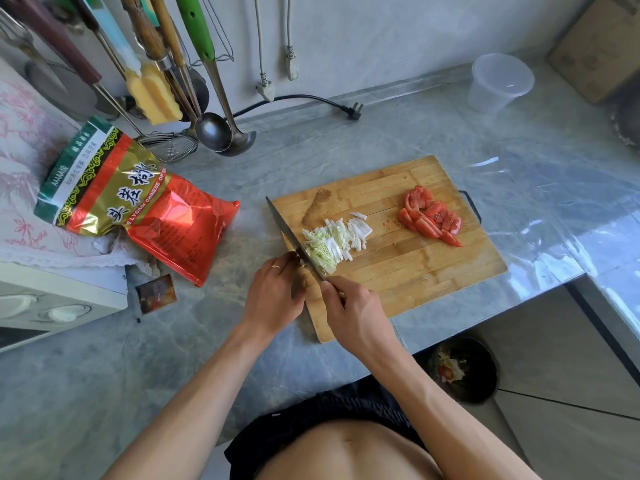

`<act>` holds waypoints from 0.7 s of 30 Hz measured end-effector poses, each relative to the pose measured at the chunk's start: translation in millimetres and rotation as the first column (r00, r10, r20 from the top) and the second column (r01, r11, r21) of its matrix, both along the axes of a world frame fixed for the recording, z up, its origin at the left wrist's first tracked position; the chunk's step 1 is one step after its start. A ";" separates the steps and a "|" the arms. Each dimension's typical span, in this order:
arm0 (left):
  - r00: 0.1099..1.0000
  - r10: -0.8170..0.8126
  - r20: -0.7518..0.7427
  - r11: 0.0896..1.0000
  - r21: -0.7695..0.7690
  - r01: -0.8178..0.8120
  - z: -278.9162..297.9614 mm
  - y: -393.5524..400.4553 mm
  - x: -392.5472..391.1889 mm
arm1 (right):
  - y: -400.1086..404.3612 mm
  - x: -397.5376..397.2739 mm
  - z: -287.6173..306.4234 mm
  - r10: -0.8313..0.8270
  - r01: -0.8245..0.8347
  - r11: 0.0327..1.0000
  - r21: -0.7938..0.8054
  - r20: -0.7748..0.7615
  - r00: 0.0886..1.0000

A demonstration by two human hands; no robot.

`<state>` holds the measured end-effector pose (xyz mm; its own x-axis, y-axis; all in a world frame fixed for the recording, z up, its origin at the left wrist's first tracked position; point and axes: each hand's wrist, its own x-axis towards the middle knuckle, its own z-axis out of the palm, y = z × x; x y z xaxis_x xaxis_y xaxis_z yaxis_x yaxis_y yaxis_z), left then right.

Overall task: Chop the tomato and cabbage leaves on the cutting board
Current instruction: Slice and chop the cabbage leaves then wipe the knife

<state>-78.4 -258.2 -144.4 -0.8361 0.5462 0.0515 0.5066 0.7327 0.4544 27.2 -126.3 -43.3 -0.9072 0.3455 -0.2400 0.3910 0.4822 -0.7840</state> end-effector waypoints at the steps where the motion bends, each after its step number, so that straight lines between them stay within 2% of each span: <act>1: 1.000 -0.005 0.012 1.000 -0.014 0.005 -0.2 0.2 -0.2 | -1.1 -0.7 -1.5 -0.003 0.003 1.000 0.008 0.004 1.000; 10: 1.000 0.026 0.006 1.000 -0.011 -0.025 3.9 3.3 7.7 | -12.2 -10.4 -5.2 0.029 -0.028 0.998 0.063 -0.012 1.000; 16: 0.999 0.039 0.007 0.998 -0.053 -0.039 2.5 3.4 8.5 | -8.7 -2.7 -9.8 0.036 -0.036 0.999 0.038 -0.009 0.999; 21: 0.999 -0.001 0.050 0.999 -0.043 0.003 4.7 3.3 -0.3 | 0.6 -19.5 -10.7 -0.068 0.068 0.998 0.011 -0.015 0.998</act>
